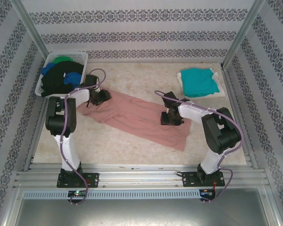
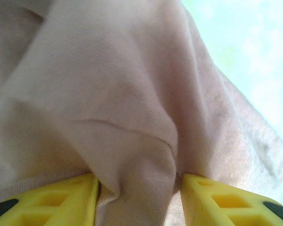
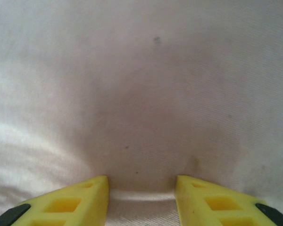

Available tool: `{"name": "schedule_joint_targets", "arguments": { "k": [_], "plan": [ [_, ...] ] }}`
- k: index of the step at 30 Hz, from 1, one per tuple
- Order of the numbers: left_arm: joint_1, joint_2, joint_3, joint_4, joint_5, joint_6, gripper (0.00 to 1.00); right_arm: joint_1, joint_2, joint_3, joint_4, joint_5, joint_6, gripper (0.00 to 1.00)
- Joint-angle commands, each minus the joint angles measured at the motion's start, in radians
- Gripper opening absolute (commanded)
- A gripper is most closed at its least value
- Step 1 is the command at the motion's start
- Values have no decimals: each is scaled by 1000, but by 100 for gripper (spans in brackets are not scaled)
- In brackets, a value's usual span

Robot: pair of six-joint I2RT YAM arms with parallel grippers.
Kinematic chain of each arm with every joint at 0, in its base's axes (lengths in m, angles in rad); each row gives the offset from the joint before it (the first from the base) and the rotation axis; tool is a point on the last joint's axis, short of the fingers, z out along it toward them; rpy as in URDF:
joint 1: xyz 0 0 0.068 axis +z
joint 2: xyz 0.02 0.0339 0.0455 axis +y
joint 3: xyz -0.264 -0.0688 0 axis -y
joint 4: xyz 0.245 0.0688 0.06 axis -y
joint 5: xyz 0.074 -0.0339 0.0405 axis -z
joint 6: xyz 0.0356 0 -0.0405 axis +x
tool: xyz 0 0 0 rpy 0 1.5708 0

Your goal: Fold and stack the t-shirts

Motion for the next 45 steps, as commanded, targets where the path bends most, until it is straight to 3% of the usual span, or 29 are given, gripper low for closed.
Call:
{"name": "schedule_joint_targets", "arguments": {
  "k": [1,7,11,14,17,23,27,37,45],
  "plan": [
    [-43,140,137,-27,32,40,50,46,-38,-89,-75,9,57,44],
    [-67,344,489,-24,102,23,54,172,-121,-134,-111,-7,128,44],
    [-79,400,715,-99,123,29,68,181,-219,-88,-144,46,103,45],
    [-89,342,734,-114,113,40,77,145,-244,-56,-112,101,60,47],
    [-92,214,592,-52,90,49,100,117,-178,-18,-74,99,22,46],
    [-98,-67,98,240,34,-17,100,118,-4,50,-60,98,-1,45],
    [-108,-42,16,294,45,-59,100,141,22,40,-40,79,17,45],
    [-127,283,294,250,64,-118,100,257,-16,-63,-31,59,196,46],
    [-160,527,715,114,144,-77,100,432,0,-14,3,-8,343,49]
  ]
}}
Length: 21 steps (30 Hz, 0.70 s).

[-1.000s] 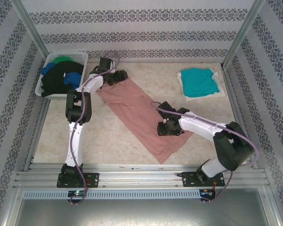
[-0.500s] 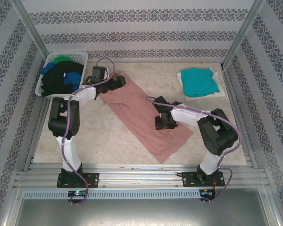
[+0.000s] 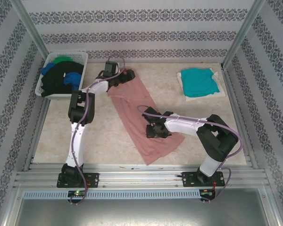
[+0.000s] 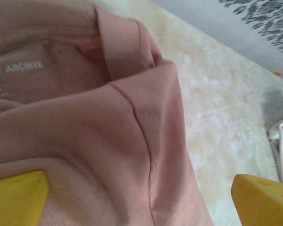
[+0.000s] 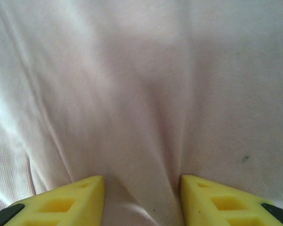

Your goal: Fold and stack the t-shirts

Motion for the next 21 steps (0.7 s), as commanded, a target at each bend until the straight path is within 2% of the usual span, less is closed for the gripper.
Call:
{"name": "schedule_joint_targets", "arguments": {
  "k": [1,4,6,12,16,18,21],
  "plan": [
    [-20,107,133,-116,48,15,100,69,31,41,-45,-76,83,49],
    [-34,178,309,-179,79,35,100,82,10,94,-48,-93,69,49],
    [-44,199,411,-234,110,58,100,72,-29,111,-82,-47,48,49],
    [-54,40,387,-359,45,168,100,-38,-218,-10,-90,1,-6,50],
    [-38,-142,211,-405,-185,143,100,-84,-278,-110,-88,3,-28,50],
    [13,-255,4,-278,-160,47,100,-85,-281,-153,-80,1,-25,50],
    [103,-439,-378,60,-34,-186,100,-78,-270,-203,-46,-7,-19,50]
  ]
}}
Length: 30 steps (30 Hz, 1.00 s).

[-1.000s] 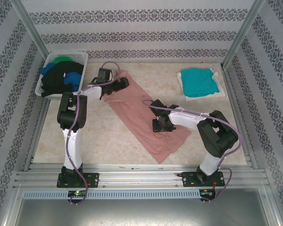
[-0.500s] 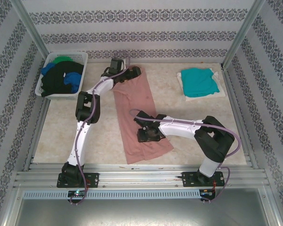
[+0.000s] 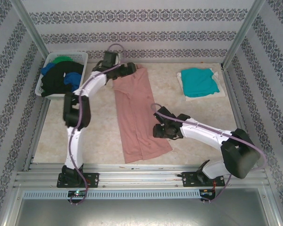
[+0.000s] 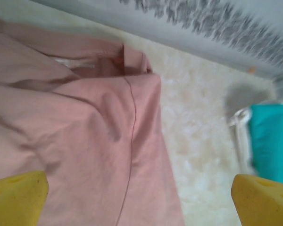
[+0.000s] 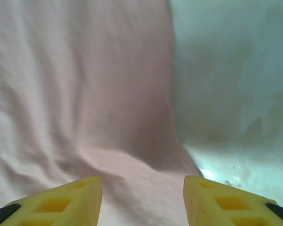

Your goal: Fold and stack the t-shirts

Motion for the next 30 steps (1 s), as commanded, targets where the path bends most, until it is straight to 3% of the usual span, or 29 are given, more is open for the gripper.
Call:
{"name": "schedule_joint_targets", "arguments": {
  "k": [1,5,9,12,15,21,25,30],
  "plan": [
    [112,-169,-302,280,42,-195,100,18,15,-48,2,21,-13,50],
    [73,-420,-463,101,-98,-42,100,64,46,-39,-93,144,8,50],
    [93,-685,-744,163,-123,-81,100,78,43,-84,-60,138,23,46],
    [124,-896,-957,255,-73,-142,100,82,28,-104,-82,169,37,38],
    [81,-1089,-1054,147,-77,-134,100,83,-20,-141,-62,158,47,29],
    [-121,-1302,-1210,-146,-166,-126,96,103,-161,-202,-24,81,73,23],
    [-322,-1348,-1355,-181,-231,-228,87,119,-241,-226,-30,46,91,34],
    [-594,-1252,-1400,-126,-339,-339,87,112,-248,-231,-18,74,67,48]
  ]
}}
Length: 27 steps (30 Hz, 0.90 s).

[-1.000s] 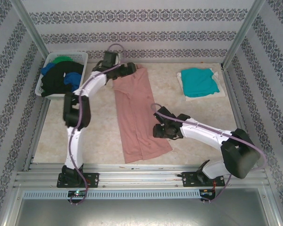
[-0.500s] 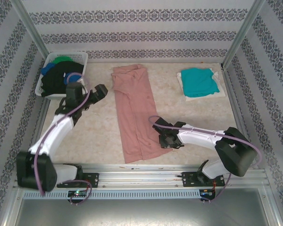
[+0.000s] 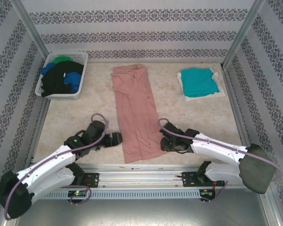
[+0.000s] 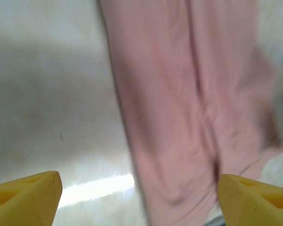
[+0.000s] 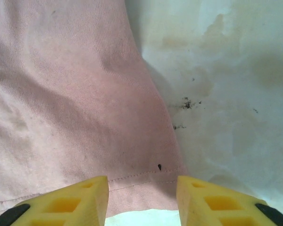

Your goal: Fold and stack the t-shirts

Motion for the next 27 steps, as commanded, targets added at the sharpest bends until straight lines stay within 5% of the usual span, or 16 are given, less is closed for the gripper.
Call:
{"name": "schedule_joint_targets", "arguments": {
  "k": [1,10,21,27],
  "plan": [
    [-141,76,5,36,-107,-113,88,-9,30,-9,12,0,-20,51],
    [-337,378,29,262,-131,-222,88,-14,208,39,70,-63,-64,51],
    [-449,349,-67,519,-215,-372,79,69,124,18,124,-106,41,39],
    [-500,458,6,490,-199,-391,79,86,140,-2,145,-117,46,39]
  ]
}}
